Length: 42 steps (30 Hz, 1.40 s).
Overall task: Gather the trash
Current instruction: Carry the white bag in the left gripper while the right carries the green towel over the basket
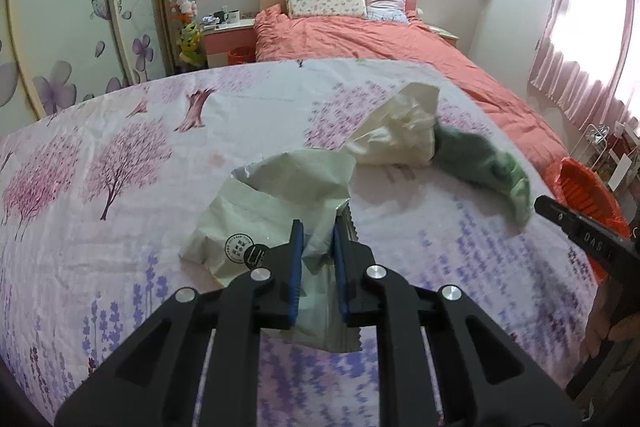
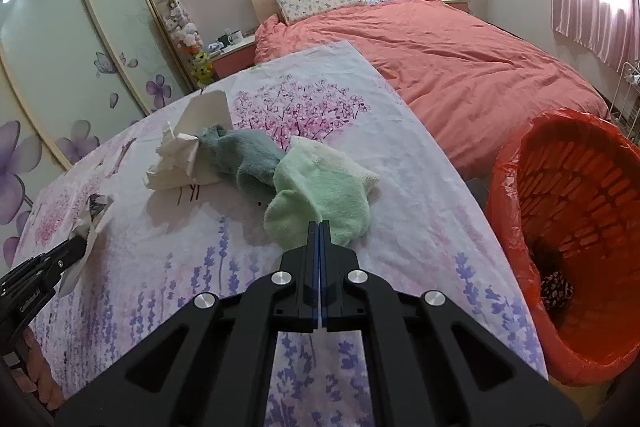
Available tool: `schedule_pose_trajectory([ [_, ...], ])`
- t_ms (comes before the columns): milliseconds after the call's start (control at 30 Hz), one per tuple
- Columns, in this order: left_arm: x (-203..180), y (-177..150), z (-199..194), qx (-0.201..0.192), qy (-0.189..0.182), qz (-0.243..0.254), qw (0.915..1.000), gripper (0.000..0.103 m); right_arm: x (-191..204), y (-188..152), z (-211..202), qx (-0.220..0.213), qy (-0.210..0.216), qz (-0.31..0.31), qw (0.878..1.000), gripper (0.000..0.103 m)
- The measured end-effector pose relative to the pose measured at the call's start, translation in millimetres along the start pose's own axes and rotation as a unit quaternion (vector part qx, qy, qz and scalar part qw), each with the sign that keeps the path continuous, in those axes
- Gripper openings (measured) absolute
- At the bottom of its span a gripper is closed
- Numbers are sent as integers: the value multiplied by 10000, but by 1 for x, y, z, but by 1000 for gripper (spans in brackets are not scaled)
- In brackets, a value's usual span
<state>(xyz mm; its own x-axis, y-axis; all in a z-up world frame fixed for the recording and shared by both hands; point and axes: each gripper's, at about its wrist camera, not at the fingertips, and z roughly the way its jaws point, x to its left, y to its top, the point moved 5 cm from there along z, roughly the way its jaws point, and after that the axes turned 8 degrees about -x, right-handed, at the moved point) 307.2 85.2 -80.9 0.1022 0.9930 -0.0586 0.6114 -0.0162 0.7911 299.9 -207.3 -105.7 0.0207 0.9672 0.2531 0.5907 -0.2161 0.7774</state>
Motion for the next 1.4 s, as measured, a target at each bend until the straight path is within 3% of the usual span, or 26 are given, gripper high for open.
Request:
schedule_pose_trajectory([
  [200, -14, 12, -8, -112, -168, -80, 9998, 15, 1, 11, -20, -259, 31, -76, 9996, 0],
  [333, -19, 12, -11, -122, -204, -68, 9997, 15, 2, 13, -8, -254, 42, -126, 9996, 2],
  [367, -20, 12, -11, -106, -217, -84, 9997, 15, 3, 12, 1, -126, 92, -56, 9999, 13],
  [400, -20, 11, -12, -104, -222, -88, 9997, 15, 5, 12, 8, -64, 119, -18, 9999, 37],
  [467, -19, 11, -12, -111, -229, -91, 9996, 15, 9, 10, 17, -59, 34, -108, 9999, 46],
  [633, -15, 15, -11, -144, -214, -115, 9996, 15, 18, 5, 42, 186, -308, -459, 9983, 45],
  [700, -12, 17, -11, -162, -229, -147, 9995, 15, 12, 3, 46, 318, -411, -384, 9979, 18],
  [767, -11, 19, -13, -186, -252, -169, 9994, 15, 4, 4, 38, 309, -347, -223, 9987, 10],
  [1033, -26, 28, -30, -336, -390, -117, 9986, 15, -8, 23, -18, -146, 50, 118, 9998, 9],
  [1400, -76, 47, -66, -629, -764, 86, 9951, 15, -9, 52, -81, -898, 172, 81, 9958, 9],
])
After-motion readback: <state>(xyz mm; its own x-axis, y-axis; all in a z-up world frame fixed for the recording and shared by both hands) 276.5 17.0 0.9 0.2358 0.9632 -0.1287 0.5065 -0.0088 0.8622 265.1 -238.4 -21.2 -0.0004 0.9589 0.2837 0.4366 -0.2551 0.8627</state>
